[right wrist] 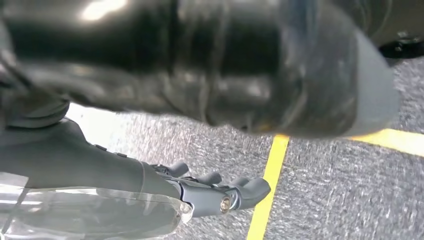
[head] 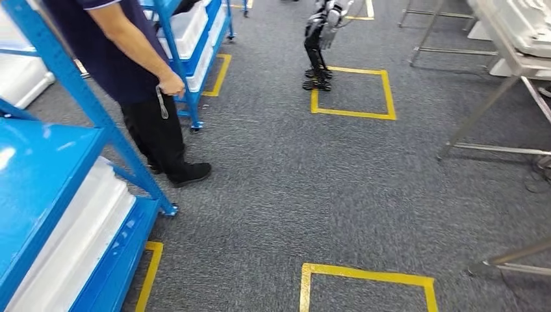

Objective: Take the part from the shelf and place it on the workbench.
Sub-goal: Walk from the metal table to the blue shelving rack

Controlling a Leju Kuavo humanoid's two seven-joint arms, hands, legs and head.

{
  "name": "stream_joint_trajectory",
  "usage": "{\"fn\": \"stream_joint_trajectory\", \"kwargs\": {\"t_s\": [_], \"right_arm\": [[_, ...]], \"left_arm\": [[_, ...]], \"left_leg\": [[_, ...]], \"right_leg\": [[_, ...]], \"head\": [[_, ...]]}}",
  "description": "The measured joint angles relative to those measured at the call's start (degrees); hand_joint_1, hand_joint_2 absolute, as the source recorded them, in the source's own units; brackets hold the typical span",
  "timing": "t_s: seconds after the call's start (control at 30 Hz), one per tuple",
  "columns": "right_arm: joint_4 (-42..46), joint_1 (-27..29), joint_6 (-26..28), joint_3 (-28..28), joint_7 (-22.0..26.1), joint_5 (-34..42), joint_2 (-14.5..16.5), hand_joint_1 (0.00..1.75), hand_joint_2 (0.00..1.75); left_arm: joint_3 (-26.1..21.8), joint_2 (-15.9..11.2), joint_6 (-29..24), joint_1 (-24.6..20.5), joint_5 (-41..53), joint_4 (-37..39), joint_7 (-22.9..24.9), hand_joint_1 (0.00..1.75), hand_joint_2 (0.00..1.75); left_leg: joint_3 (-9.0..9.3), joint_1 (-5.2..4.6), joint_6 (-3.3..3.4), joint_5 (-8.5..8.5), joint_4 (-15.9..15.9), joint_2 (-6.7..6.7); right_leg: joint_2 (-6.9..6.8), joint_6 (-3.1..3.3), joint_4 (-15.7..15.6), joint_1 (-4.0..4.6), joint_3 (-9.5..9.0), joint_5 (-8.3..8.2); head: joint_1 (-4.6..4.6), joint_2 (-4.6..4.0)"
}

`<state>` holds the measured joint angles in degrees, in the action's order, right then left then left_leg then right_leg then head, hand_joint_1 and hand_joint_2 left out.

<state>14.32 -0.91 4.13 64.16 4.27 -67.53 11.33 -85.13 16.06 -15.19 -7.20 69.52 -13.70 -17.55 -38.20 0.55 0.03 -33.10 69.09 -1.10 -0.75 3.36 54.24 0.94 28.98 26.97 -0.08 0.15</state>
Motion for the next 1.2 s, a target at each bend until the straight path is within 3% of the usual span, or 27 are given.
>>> {"fn": "stream_joint_trajectory", "kwargs": {"t_s": [0.03,0.07,0.1,0.17,0.2,0.27,0.33,0.4,0.43,0.47,0.53,0.57,0.6,0.63,0.7,0.73,0.77,0.83,0.87,0.93,1.0,1.07,1.1,1.13,1.2], "right_arm": [[-0.1,0.0,0.0,0.0,0.0,0.0,0.0,0.0,0.0],[-0.1,-0.1,0.0,0.0,0.0,-0.1,0.1,0.0,0.0],[-0.2,-0.1,0.0,0.0,0.0,-0.1,0.2,0.0,0.0],[-0.2,-0.2,0.0,0.0,0.0,-0.1,0.3,0.0,0.0],[-0.2,-0.2,0.0,0.0,0.0,-0.2,0.3,0.0,0.0],[-0.2,-0.4,-0.1,0.0,0.0,-0.3,0.3,0.0,0.0],[-0.3,-0.7,-0.2,0.0,0.0,-0.5,0.4,0.0,0.0],[-0.3,-0.9,-0.2,-0.1,0.0,-0.5,0.5,0.0,0.0],[-0.3,-0.9,-0.3,-0.1,0.0,-0.6,0.5,0.0,0.0],[-0.4,-0.9,-0.3,-0.1,0.0,-0.6,0.5,0.0,0.0],[-0.5,-0.8,-0.5,-0.1,0.0,-0.7,0.5,0.0,0.0],[-0.5,-0.8,-0.5,-0.1,0.0,-0.7,0.5,0.0,0.0],[-0.6,-0.8,-0.6,-0.1,0.0,-0.7,0.5,0.0,0.0],[-0.6,-0.8,-0.7,-0.1,0.0,-0.7,0.5,0.0,0.0],[-0.6,-0.7,-0.7,-0.1,0.0,-0.7,0.5,0.0,0.0],[-0.6,-0.7,-0.7,0.0,0.0,-0.7,0.5,0.0,0.0],[-0.6,-0.7,-0.7,0.0,0.0,-0.6,0.5,0.0,0.0],[-0.6,-0.8,-0.7,0.0,0.0,-0.6,0.5,0.0,0.0],[-0.6,-0.9,-0.7,0.1,0.0,-0.6,0.6,0.0,0.0],[-0.7,-0.7,-0.7,0.1,0.0,-0.5,0.7,0.0,0.0],[-0.7,-0.5,-0.7,0.3,0.1,0.0,0.7,0.0,0.0],[-0.7,-0.3,-0.8,0.8,0.3,0.8,0.8,0.0,0.0],[-0.6,-0.3,-0.9,1.1,0.4,1.1,0.8,0.0,0.0],[-0.6,-0.3,-1.0,1.5,0.4,1.3,0.9,0.0,0.0],[-0.5,-0.3,-1.1,2.1,0.4,1.4,1.0,0.0,0.0]], "left_arm": [[0.0,0.0,0.0,0.0,0.0,0.0,0.0,0.0,0.0],[0.0,-0.1,0.0,0.1,-0.1,0.0,0.0,0.0,0.0],[0.0,-0.1,0.0,0.2,-0.2,0.0,0.0,0.0,0.0],[0.0,-0.1,-0.2,0.2,-0.5,0.0,0.0,0.0,0.0],[0.0,0.0,-0.4,0.2,-0.7,0.0,0.0,0.0,0.0],[0.0,0.1,-1.0,0.1,-1.0,0.1,0.1,0.0,0.0],[0.0,0.1,-1.7,0.1,-1.3,0.1,0.1,0.0,0.0],[0.0,0.2,-2.3,0.1,-1.6,0.1,0.1,0.0,0.0],[0.0,0.2,-2.5,0.0,-1.7,0.1,0.1,0.0,0.0],[0.0,0.2,-2.7,-0.1,-1.8,0.1,0.1,0.0,0.0],[0.0,0.3,-3.0,-0.1,-1.9,0.1,0.1,0.0,0.0],[0.0,0.3,-3.1,-0.1,-2.0,0.1,0.1,0.0,0.0],[0.0,0.3,-3.2,-0.1,-2.0,0.1,0.1,0.0,0.0],[0.0,0.3,-3.2,-0.1,-2.1,0.1,0.1,0.0,0.0],[0.0,0.4,-2.6,-0.1,-2.0,0.1,0.0,0.0,0.0],[0.0,0.3,-2.0,0.0,-1.9,0.1,0.0,0.0,0.0],[0.0,0.2,-1.3,0.1,-1.8,0.1,-0.1,0.0,0.0],[0.0,-0.1,-0.2,0.5,-1.8,0.1,-0.1,0.0,0.0],[0.0,-0.3,0.0,0.7,-1.8,0.1,-0.1,0.0,0.0],[0.0,-0.7,0.3,0.9,-1.7,0.1,-0.2,0.0,0.0],[0.0,-1.2,1.7,1.1,-1.3,-0.1,-0.2,0.0,0.0],[0.3,-2.3,5.2,1.8,-0.3,-0.9,-0.3,0.0,0.0],[0.5,-2.8,7.6,2.5,0.3,-1.7,-0.2,0.0,0.0],[0.8,-3.2,10.2,3.2,0.9,-2.9,-0.1,0.0,0.0],[1.3,-3.2,14.5,4.3,1.9,-6.2,0.3,0.0,0.0]], "left_leg": [[-1.34,0.34,-0.53,-0.81,2.6,0.31],[-1.74,0.68,-1.07,-0.54,3.4,0.54],[-0.97,1.03,-1.61,0.79,2.0,0.89],[2.75,1.54,-2.56,4.25,-4.9,2.64],[4.32,1.61,-2.57,5.33,-7.9,3.42],[5.31,1.32,-1.64,5.52,-9.8,3.9],[5.15,1.05,-0.39,5.6,-9.6,2.84],[5.05,1.05,0.43,5.89,-9.9,1.9],[4.97,1.05,0.78,6.07,-10.0,1.39],[4.79,0.94,1.03,6.2,-10.0,0.86],[4.45,0.62,1.34,6.39,-10.0,-0.4],[4.38,0.48,1.42,6.45,-10.0,-1.13],[4.38,0.39,1.45,6.5,-10.0,-1.9],[4.43,0.36,1.43,6.56,-10.0,-2.71],[4.4,0.41,1.21,6.73,-10.0,-4.16],[4.28,0.5,0.97,6.89,-10.0,-4.8],[4.11,0.63,0.68,7.05,-10.0,-5.36],[3.82,0.81,-0.1,7.47,-10.4,-6.63],[3.68,0.78,-0.36,7.39,-10.2,-6.35],[2.38,0.45,-0.61,5.38,-7.5,-3.69],[-0.49,0.29,-0.68,1.34,-0.8,-0.55],[-2.39,0.33,-1.02,-0.85,4.4,0.4],[-1.86,0.39,-1.18,-0.46,4.3,0.68],[-0.09,0.45,-1.3,0.9,1.9,1.1],[4.83,0.35,-1.17,3.76,-6.1,3.28]], "right_leg": [[-0.95,-0.21,0.1,-0.11,0.01,0.19],[-1.83,-0.51,0.3,-0.3,0.02,0.43],[-2.63,-0.9,0.7,-0.59,0.04,0.75],[-4.03,-1.95,2.0,-1.17,0.18,1.73],[-4.59,-2.53,2.9,-1.28,0.31,2.35],[-5.33,-3.48,4.0,-1.27,0.44,3.13],[-5.68,-4.07,4.2,-1.52,0.27,3.36],[-3.62,-4.55,5.7,-1.96,0.7,4.88],[-2.06,-4.71,8.0,-2.11,1.74,6.57],[-0.59,-4.72,11.4,-2.17,3.35,8.6],[0.38,-4.49,18.6,-2.11,6.93,11.5],[0.49,-4.28,20.2,-2.03,7.83,11.43],[0.66,-3.99,19.6,-1.91,7.69,10.19],[1.06,-3.62,16.8,-1.76,6.53,8.06],[3.95,-2.91,9.0,-1.47,3.21,4.13],[5.22,-2.68,6.3,-1.33,2.08,3.09],[6.13,-2.55,4.9,-1.18,1.56,2.79],[5.26,-2.34,4.4,-0.92,1.37,2.61],[4.44,-2.15,3.9,-0.96,1.15,2.34],[2.53,-1.49,2.7,-1.13,0.77,1.72],[0.53,-1.03,2.4,-1.06,0.84,1.54],[-1.39,-0.99,2.6,-0.95,1.12,1.62],[-2.21,-1.02,2.7,-0.96,1.2,1.68],[-2.93,-1.11,2.9,-0.99,1.21,1.79],[-4.15,-1.53,3.4,-0.89,1.18,2.18]], "head": [[-0.01,0.0],[0.0,0.0],[-0.01,0.0],[0.0,0.0],[0.01,0.0],[0.04,0.0],[0.08,0.0],[0.09,0.0],[0.09,0.0],[0.09,0.0],[0.08,0.0],[0.08,0.0],[0.08,0.0],[0.08,0.0],[0.08,0.0],[0.08,0.0],[0.08,0.0],[0.08,0.0],[0.08,0.0],[0.01,0.0],[-0.05,0.0],[-0.05,0.0],[-0.04,0.0],[-0.04,0.0],[-0.05,0.0]]}}
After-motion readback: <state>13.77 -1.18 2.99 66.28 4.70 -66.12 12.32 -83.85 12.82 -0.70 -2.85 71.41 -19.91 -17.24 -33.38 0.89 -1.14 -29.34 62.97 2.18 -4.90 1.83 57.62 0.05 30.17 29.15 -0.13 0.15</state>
